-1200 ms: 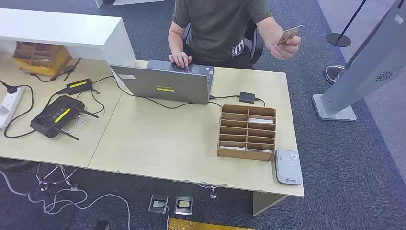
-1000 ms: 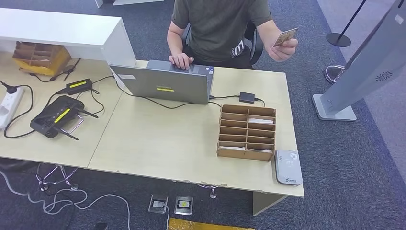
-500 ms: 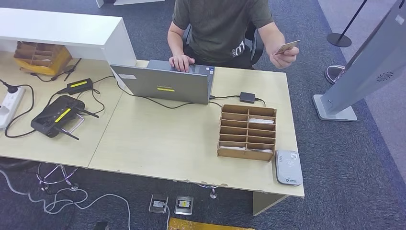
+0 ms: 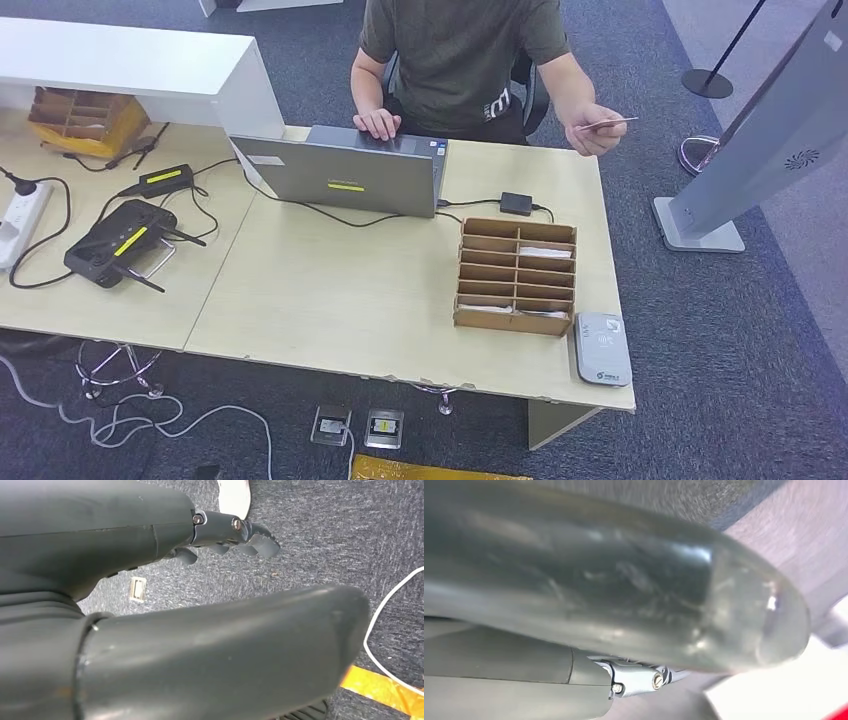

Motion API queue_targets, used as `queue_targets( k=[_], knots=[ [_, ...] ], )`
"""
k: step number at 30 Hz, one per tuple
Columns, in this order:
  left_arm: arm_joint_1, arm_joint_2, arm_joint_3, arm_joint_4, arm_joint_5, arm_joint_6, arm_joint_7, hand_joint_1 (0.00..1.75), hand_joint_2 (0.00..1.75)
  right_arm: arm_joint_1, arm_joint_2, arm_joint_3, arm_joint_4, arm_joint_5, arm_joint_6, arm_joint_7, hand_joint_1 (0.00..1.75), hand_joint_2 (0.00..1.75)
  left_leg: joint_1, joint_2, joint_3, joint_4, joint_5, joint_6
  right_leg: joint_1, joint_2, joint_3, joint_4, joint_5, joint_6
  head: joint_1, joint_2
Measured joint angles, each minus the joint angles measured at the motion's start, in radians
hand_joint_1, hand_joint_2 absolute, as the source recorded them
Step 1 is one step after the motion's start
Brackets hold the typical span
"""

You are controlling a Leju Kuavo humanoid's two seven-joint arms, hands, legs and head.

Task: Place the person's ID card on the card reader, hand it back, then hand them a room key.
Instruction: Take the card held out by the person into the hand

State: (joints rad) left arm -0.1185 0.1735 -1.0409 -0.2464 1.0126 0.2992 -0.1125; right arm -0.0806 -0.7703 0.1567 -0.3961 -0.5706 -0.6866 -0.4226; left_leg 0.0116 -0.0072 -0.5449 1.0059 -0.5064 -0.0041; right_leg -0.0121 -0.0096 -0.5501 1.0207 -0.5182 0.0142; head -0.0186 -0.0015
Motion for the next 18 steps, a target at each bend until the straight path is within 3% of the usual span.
queue_targets(
  k=[3, 5, 11, 18],
  knots=[
    [-0.002, -0.003, 0.003, 0.000, 0.001, 0.004, 0.000, 0.00, 0.00, 0.036, 0.054, -0.280, -0.247, 0.582, 0.002, 0.279, 0.00, 0.00, -0.001, -0.013, -0.009, 0.000, 0.002, 0.002, -0.001, -0.013, 0.001, 0.000, -0.002, 0.000, 0.000, 0.000],
    [-0.001, -0.004, 0.004, 0.000, -0.003, 0.008, 0.001, 0.00, 0.00, 0.042, 0.076, -0.432, -0.472, 0.781, 0.008, 0.376, 0.00, 0.00, -0.005, -0.019, -0.005, 0.001, 0.006, 0.005, -0.006, -0.020, -0.004, 0.002, -0.003, 0.002, -0.002, 0.000],
    [0.012, -0.003, 0.004, 0.000, -0.010, 0.024, 0.015, 0.00, 0.00, 0.024, 0.072, -0.715, -0.855, 0.886, 0.036, 0.540, 0.00, 0.00, -0.005, -0.029, 0.003, 0.001, 0.011, 0.004, -0.006, -0.028, -0.007, 0.002, -0.002, 0.003, -0.003, 0.000],
    [0.008, -0.003, 0.008, 0.001, -0.004, 0.022, 0.014, 0.00, 0.00, 0.031, 0.071, -0.823, -1.138, 0.882, 0.014, 0.583, 0.00, 0.00, -0.007, -0.008, 0.008, 0.001, 0.007, 0.004, -0.007, -0.007, -0.007, 0.002, 0.000, 0.005, -0.003, 0.000]
  ],
)
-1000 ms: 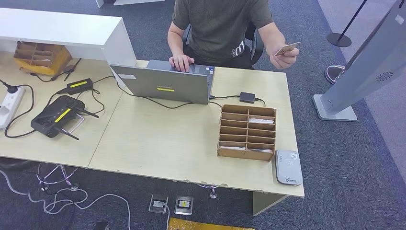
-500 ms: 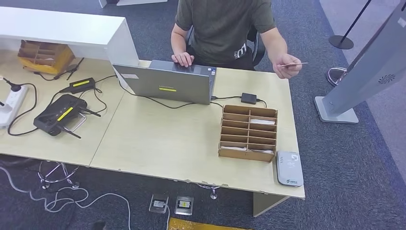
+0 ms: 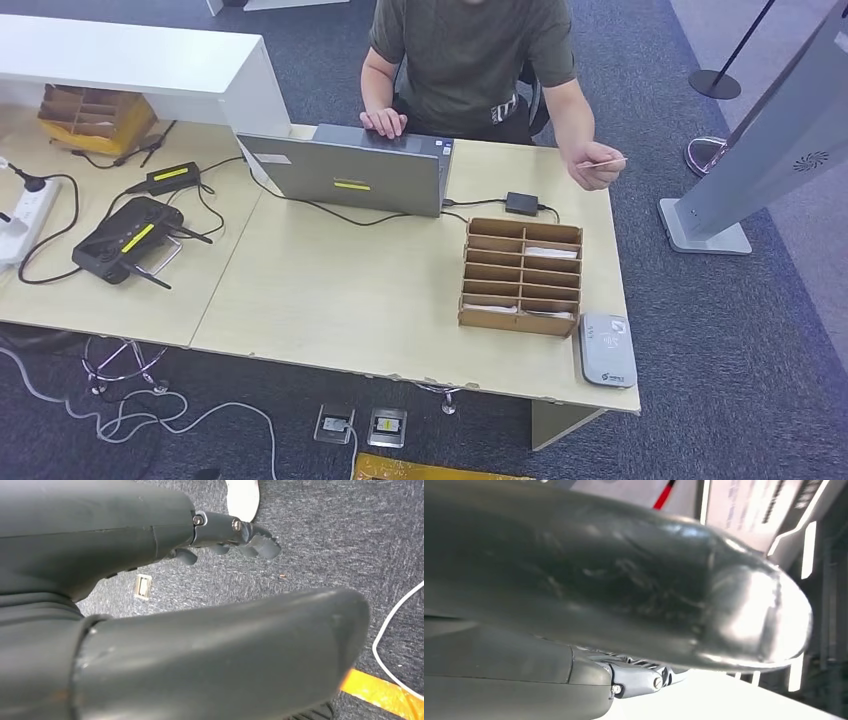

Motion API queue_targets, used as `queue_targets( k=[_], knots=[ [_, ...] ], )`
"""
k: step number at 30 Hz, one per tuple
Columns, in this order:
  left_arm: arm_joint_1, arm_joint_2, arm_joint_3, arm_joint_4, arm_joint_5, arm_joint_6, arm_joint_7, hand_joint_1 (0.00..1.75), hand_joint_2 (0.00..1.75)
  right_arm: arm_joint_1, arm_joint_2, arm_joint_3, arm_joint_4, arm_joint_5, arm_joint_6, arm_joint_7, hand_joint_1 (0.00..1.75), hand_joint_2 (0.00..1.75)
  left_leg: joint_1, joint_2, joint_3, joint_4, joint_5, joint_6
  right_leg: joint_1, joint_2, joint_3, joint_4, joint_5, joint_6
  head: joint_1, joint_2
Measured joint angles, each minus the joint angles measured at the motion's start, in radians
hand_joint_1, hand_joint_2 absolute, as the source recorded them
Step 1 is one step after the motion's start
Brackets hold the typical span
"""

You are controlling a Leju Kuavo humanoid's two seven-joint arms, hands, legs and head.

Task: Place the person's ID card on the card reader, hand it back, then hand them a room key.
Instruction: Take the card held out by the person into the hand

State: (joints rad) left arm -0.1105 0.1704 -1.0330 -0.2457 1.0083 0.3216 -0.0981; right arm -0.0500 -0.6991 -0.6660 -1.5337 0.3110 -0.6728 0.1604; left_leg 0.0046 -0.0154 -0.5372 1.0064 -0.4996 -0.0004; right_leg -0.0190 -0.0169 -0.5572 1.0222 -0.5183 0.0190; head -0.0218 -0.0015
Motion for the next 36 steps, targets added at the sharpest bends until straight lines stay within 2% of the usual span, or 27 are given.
queue_targets(
  k=[8, 13, 17, 24, 25, 29, 36],
  knots=[
    [-0.002, 0.000, 0.001, 0.000, -0.008, -0.011, -0.006, 0.00, 0.00, 0.018, -0.022, 0.020, -0.191, 0.093, 0.008, 0.073, 0.00, 0.00, 0.000, 0.002, 0.001, 0.000, 0.000, 0.000, 0.000, 0.002, 0.000, 0.000, 0.002, 0.001, 0.000, 0.000],
    [-0.009, -0.002, 0.001, 0.000, -0.020, -0.017, -0.006, 0.00, 0.00, 0.011, -0.046, 0.048, -0.279, 0.192, 0.104, 0.102, 0.00, 0.00, 0.000, 0.002, 0.001, 0.000, 0.000, 0.001, 0.000, 0.002, 0.000, 0.000, 0.002, 0.001, 0.000, 0.000],
    [-0.012, -0.004, 0.001, 0.000, -0.021, -0.018, -0.006, 0.00, 0.00, -0.003, -0.049, 0.075, -0.313, 0.248, 0.160, 0.108, 0.00, 1.75, 0.000, 0.002, 0.001, 0.000, 0.000, 0.001, 0.000, 0.002, 0.000, 0.000, 0.002, 0.001, 0.000, 0.000],
    [-0.014, -0.005, 0.001, 0.000, -0.021, -0.018, -0.006, 0.00, 0.00, -0.012, -0.049, 0.092, -0.335, 0.262, 0.169, 0.111, 0.00, 1.75, 0.000, 0.002, 0.001, 0.000, 0.000, 0.001, 0.000, 0.001, 0.000, 0.000, 0.002, 0.001, 0.000, 0.000],
    [-0.014, -0.006, 0.001, 0.000, -0.022, -0.018, -0.006, 0.00, 0.00, -0.018, -0.050, 0.107, -0.347, 0.271, 0.193, 0.112, 0.00, 1.75, 0.000, 0.002, 0.000, 0.000, 0.000, 0.001, 0.000, 0.001, 0.000, 0.000, 0.002, 0.001, 0.000, 0.000],
    [-0.021, -0.010, 0.001, 0.000, -0.035, -0.024, -0.003, 0.00, 0.00, -0.103, -0.075, 0.271, -0.378, 0.366, 0.454, 0.147, 0.00, 1.75, 0.000, 0.002, 0.000, 0.000, 0.001, 0.001, 0.000, 0.001, 0.001, 0.000, 0.002, 0.001, 0.000, 0.000],
    [-0.034, -0.011, 0.001, 0.000, -0.051, -0.031, 0.008, 0.00, 0.00, -0.238, -0.093, 0.509, -0.378, 0.402, 0.630, 0.203, 0.00, 1.75, 0.001, 0.001, -0.001, 0.000, 0.001, 0.000, 0.001, 0.001, 0.000, 0.000, 0.003, 0.000, 0.000, 0.000]
  ],
)
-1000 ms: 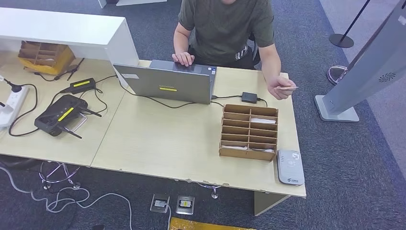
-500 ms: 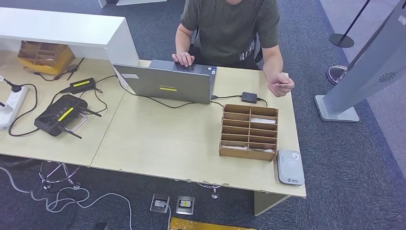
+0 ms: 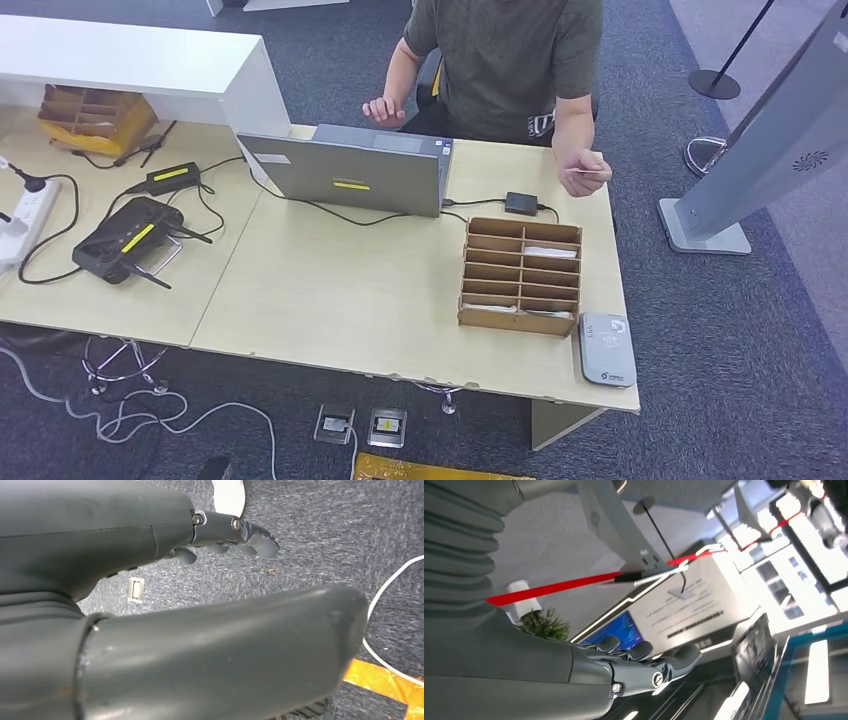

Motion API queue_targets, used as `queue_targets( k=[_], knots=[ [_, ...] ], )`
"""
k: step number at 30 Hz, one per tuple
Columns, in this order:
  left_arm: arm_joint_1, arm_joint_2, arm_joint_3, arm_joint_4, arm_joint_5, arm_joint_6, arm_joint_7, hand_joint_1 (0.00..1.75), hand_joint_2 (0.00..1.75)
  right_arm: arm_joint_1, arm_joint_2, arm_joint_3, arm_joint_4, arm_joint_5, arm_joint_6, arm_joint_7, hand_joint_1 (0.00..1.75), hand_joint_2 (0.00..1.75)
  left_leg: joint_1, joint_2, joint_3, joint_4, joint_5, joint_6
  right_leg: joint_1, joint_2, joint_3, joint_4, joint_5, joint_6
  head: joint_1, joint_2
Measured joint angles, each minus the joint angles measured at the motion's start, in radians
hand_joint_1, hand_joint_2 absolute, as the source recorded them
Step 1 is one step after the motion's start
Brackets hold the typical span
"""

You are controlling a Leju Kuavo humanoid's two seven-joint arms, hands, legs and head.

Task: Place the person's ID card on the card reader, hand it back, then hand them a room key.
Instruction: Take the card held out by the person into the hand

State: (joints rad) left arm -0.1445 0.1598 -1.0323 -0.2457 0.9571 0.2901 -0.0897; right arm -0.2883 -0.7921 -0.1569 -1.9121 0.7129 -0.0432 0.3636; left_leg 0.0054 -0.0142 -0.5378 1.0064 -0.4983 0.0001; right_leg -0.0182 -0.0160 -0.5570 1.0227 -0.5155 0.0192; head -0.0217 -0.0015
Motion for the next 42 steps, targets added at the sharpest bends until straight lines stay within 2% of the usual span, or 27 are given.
queue_targets(
  k=[7, 13, 23, 31, 42],
  knots=[
    [-0.010, -0.002, 0.000, 0.000, -0.021, -0.006, 0.016, 0.00, 0.00, -0.114, -0.005, 0.226, 0.017, 0.026, 0.101, 0.037, 0.00, 1.75, 0.000, -0.001, 0.000, 0.000, 0.000, 0.000, 0.000, 0.000, 0.000, 0.000, 0.000, 0.000, 0.000, 0.000],
    [-0.016, -0.002, 0.000, 0.000, -0.042, -0.018, 0.024, 0.00, 0.00, -0.186, -0.007, 0.371, 0.055, 0.003, 0.143, 0.066, 0.00, 1.75, 0.000, 0.000, -0.001, 0.000, 0.000, 0.000, 0.000, 0.000, 0.000, 0.000, 0.000, 0.000, 0.000, 0.000],
    [-0.029, -0.003, 0.000, 0.000, -0.066, -0.023, 0.048, 0.00, 0.00, -0.299, 0.001, 0.631, 0.251, -0.062, 0.125, 0.097, 0.00, 1.75, 0.000, -0.001, -0.001, 0.000, 0.001, 0.000, 0.000, -0.001, 0.000, 0.000, 0.000, 0.000, 0.000, 0.000],
    [-0.029, -0.002, 0.000, 0.000, -0.081, -0.019, 0.060, 0.00, 0.00, -0.320, 0.025, 0.709, 0.366, -0.059, 0.003, 0.097, 0.00, 1.75, 0.000, -0.001, -0.001, 0.000, 0.001, 0.000, 0.000, -0.001, -0.001, 0.000, 0.000, 0.000, 0.000, 0.000],
    [-0.030, -0.002, 0.000, 0.001, -0.092, -0.017, 0.066, 0.00, 0.00, -0.327, 0.055, 0.768, 0.459, -0.032, -0.043, 0.093, 0.00, 1.75, 0.000, -0.001, 0.000, 0.000, 0.001, 0.000, 0.000, -0.001, 0.000, 0.000, 0.000, 0.000, 0.000, 0.000]
  ],
)
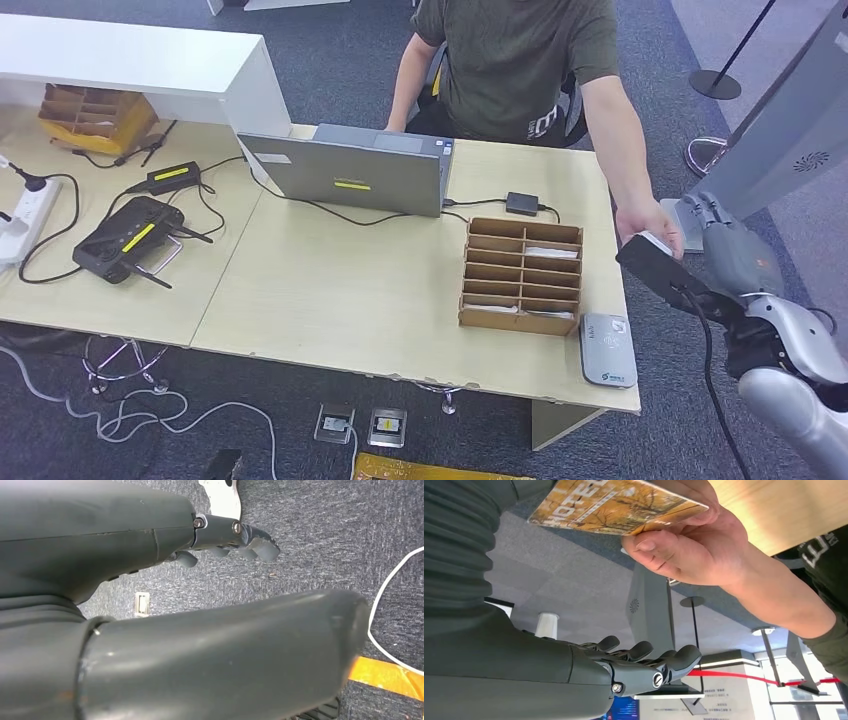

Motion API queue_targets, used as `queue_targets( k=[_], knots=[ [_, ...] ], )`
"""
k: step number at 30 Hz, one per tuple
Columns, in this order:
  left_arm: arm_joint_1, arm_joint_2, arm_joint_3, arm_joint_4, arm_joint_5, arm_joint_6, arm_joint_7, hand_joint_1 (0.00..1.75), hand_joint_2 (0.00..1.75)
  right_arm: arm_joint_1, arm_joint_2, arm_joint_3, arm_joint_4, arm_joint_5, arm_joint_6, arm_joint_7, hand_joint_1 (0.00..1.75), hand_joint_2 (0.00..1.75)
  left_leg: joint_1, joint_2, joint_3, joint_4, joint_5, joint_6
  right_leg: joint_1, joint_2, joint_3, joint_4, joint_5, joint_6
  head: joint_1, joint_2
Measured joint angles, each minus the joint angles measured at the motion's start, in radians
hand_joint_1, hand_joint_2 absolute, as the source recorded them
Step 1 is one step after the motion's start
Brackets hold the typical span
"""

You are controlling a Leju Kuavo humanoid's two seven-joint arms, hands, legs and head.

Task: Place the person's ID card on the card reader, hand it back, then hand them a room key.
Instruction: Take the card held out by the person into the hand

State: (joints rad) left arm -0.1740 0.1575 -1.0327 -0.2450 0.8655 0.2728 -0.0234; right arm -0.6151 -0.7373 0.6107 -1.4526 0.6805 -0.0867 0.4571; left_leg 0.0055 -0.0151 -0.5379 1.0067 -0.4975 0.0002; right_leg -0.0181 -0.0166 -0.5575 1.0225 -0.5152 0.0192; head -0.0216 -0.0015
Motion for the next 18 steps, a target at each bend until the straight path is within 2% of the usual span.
queue_targets(
  k=[18],
  knots=[
    [-0.002, 0.000, 0.000, 0.000, -0.017, -0.001, 0.016, 0.00, 0.00, 0.008, -0.002, 0.004, 0.048, 0.039, -0.006, 0.008, 0.00, 1.75, 0.000, 0.001, 0.001, 0.000, 0.000, 0.000, 0.000, 0.001, 0.000, 0.000, 0.000, 0.000, 0.000, 0.000]
  ],
)
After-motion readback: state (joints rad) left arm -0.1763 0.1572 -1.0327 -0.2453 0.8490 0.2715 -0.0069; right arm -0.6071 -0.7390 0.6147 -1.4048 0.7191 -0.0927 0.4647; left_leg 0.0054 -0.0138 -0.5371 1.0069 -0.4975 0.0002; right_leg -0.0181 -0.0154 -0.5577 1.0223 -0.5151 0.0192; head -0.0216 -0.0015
